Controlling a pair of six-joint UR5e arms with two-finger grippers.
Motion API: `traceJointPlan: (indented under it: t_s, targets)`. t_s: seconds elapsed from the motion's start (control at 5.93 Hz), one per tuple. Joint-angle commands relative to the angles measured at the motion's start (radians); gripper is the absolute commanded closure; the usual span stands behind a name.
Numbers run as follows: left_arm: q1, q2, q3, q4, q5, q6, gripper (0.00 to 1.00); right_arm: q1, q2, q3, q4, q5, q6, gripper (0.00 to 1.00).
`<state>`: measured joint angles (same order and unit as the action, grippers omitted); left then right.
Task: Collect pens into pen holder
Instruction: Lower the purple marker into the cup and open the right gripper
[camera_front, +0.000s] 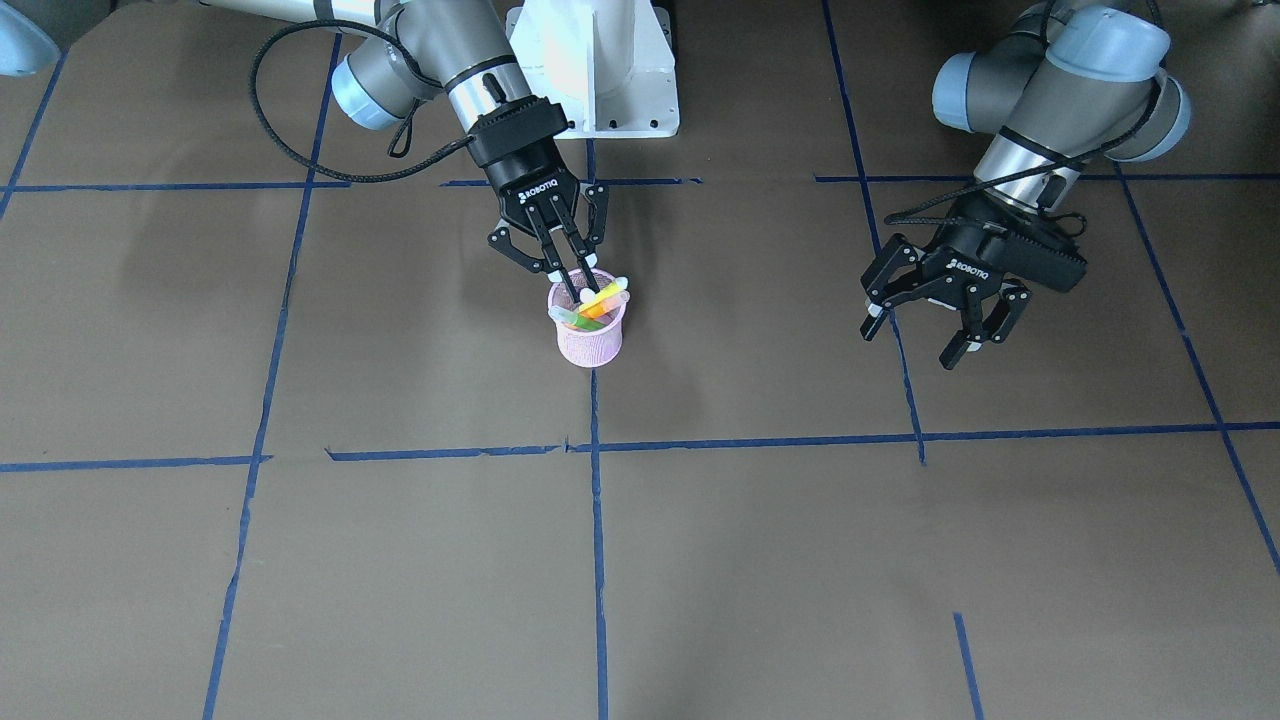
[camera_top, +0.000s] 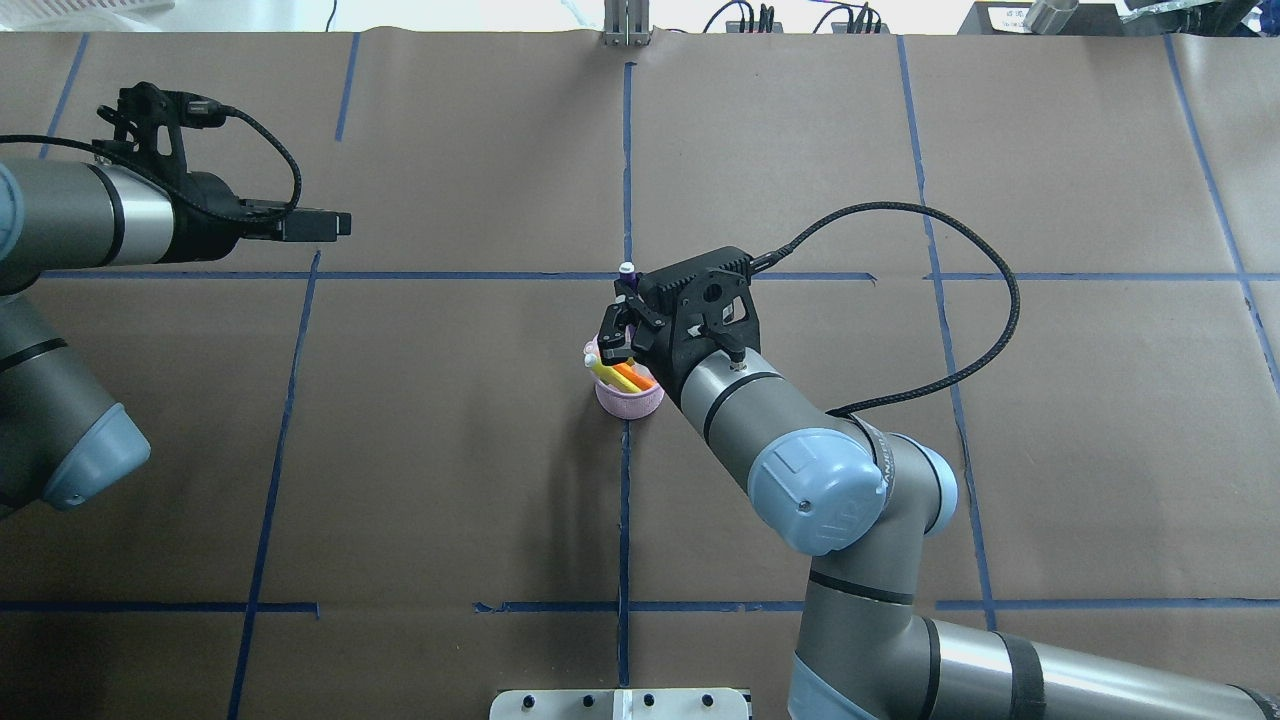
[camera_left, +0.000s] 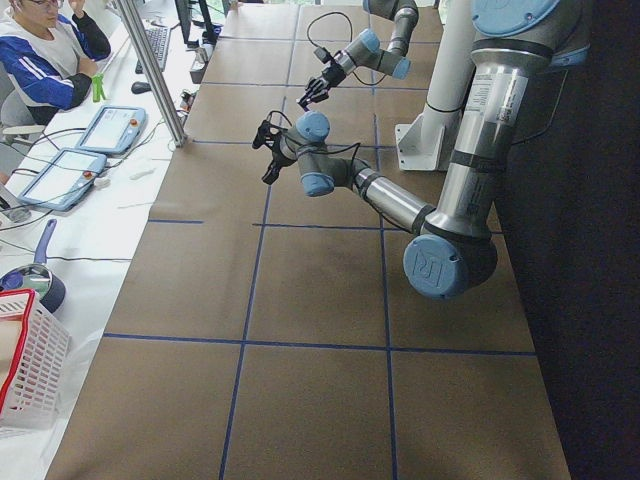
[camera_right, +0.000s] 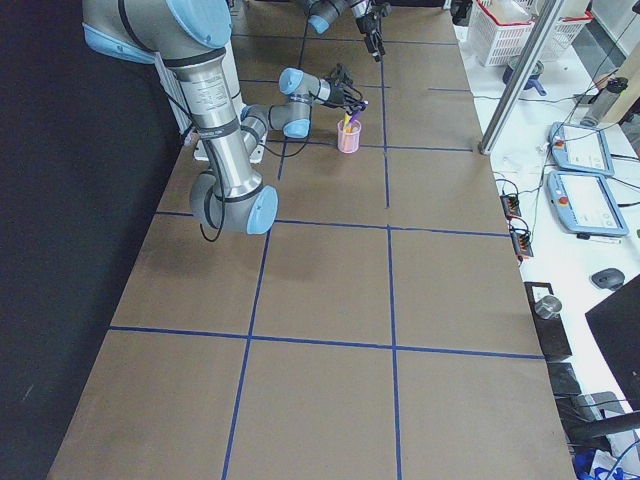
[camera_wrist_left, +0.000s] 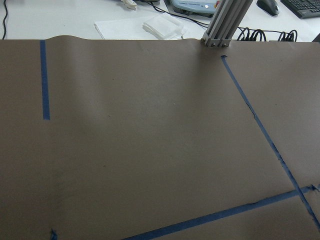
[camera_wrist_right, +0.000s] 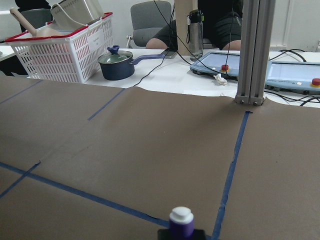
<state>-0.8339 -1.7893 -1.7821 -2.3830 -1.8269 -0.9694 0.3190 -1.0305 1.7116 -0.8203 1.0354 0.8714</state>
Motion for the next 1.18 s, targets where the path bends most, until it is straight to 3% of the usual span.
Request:
traceJointPlan:
  t_s: [0.0,0.17,0.34,0.51,0.84,1.01]
  targets:
    - [0.001,-0.001,0.003,-0.001,0.0,0.0,0.0,-0.011,-0.002,-0.021,0.001,0.0,0.0,0.99]
    - [0.001,-0.001,0.004,-0.001,0.0,0.0,0.0,-0.018,-0.003,-0.023,0.0,-0.001,0.0,0.95]
    - [0.002,-0.001,0.006,-0.001,0.0,0.0,0.0,-0.026,0.003,-0.024,0.007,-0.006,0.006,0.03]
    - [0.002,-0.002,0.006,-0.001,0.0,0.0,0.0,-0.04,0.0,-0.033,0.06,-0.046,0.006,0.0]
    - [0.002,-0.001,0.006,0.001,-0.002,0.001,0.0,-0.026,0.003,-0.021,0.059,-0.02,-0.009,0.0]
    - [-0.001,-0.001,0.006,0.004,-0.015,0.005,0.0,0.033,0.001,0.024,0.017,0.133,-0.017,0.0]
